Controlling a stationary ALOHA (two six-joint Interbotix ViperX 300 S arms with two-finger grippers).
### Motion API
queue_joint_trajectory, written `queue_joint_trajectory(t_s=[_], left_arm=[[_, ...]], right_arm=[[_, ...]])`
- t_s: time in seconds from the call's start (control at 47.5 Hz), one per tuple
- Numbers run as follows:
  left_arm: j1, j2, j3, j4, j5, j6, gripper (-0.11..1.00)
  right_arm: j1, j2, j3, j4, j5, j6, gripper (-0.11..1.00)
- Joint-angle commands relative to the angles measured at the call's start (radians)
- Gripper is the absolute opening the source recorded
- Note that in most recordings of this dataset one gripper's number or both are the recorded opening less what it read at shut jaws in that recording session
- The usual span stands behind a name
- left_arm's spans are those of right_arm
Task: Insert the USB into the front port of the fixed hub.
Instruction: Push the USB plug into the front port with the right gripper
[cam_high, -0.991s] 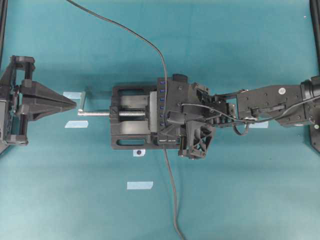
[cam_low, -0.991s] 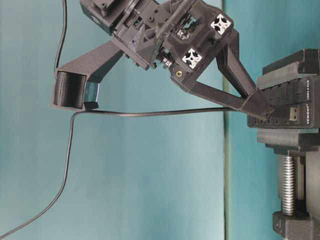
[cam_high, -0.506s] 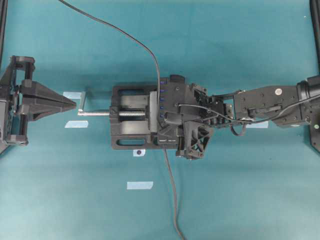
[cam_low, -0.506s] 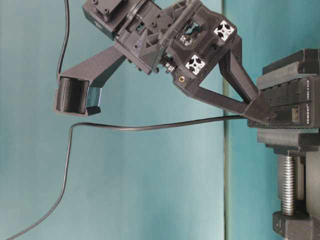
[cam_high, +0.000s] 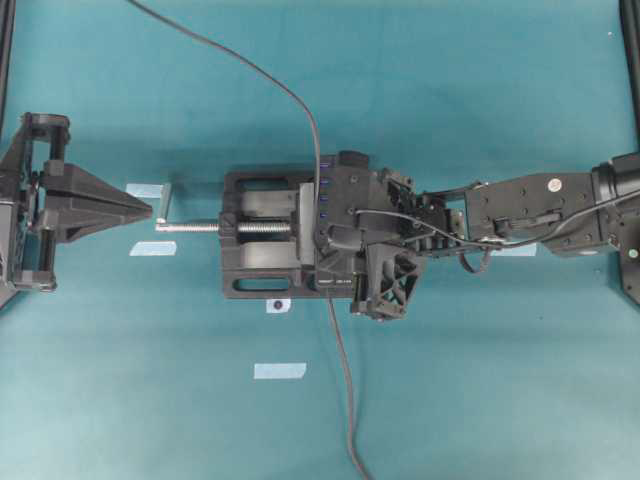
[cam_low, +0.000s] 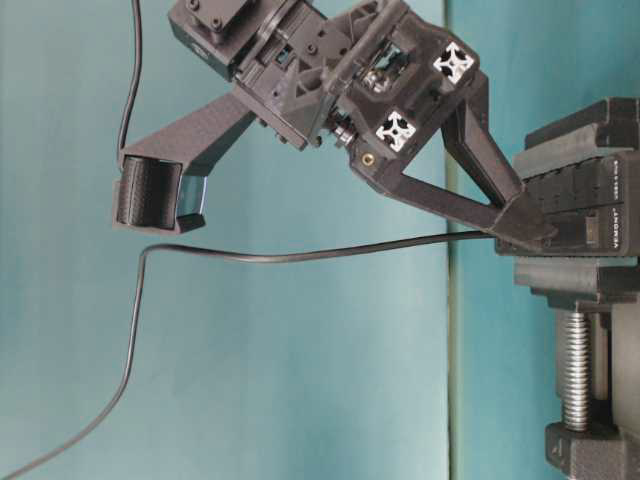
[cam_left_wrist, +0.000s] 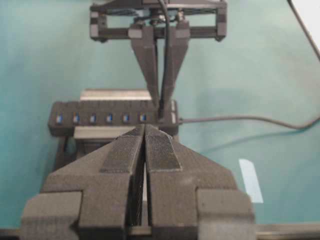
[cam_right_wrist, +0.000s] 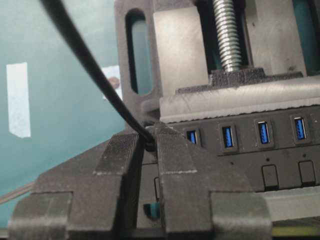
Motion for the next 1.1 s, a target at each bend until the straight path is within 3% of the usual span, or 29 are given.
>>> queue_joint_trajectory(t_s=[0.0,1.075], left_arm=[[-0.002,0.005,-0.012,0.002,-0.011,-0.002,0.00],[-0.002,0.005,-0.011,0.002,-0.011,-0.002,0.00]], right_arm=[[0.028,0.005,-0.006,0.008,0.003,0.015,0.07],[0.046,0.026,-0.012,0.012,0.060,0.014,0.07]])
